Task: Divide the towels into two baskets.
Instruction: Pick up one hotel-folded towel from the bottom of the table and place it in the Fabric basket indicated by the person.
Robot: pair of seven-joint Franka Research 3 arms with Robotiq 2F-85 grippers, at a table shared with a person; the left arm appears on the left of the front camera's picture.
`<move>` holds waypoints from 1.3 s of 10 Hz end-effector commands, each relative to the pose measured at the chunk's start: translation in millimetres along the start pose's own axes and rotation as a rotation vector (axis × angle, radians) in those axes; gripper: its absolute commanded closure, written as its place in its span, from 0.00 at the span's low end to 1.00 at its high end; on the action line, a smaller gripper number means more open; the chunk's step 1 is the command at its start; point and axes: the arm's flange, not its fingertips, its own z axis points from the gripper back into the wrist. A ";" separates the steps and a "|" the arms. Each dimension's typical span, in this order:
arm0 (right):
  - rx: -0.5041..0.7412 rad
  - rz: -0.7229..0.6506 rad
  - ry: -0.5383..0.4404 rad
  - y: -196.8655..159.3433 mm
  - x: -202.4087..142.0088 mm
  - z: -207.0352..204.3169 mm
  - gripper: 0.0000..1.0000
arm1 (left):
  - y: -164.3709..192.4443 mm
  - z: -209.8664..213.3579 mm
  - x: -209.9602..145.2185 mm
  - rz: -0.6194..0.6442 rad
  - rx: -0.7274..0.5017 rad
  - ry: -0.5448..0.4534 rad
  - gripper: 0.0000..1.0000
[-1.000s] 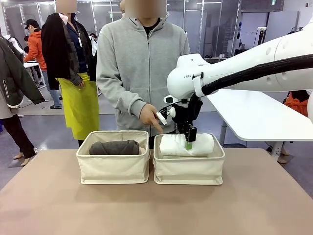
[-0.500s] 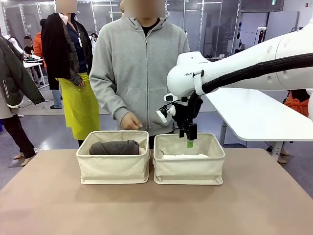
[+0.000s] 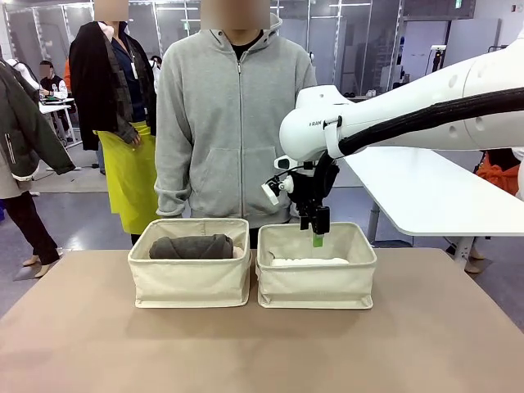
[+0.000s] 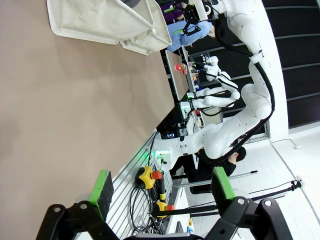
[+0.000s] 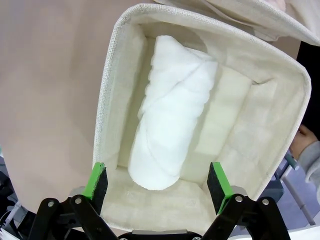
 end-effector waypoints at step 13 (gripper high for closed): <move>0.023 -0.198 -0.212 90.7 -90.6 44.4 0.00 | -3.5 2.3 -3.2 0.006 -0.009 0.003 0.00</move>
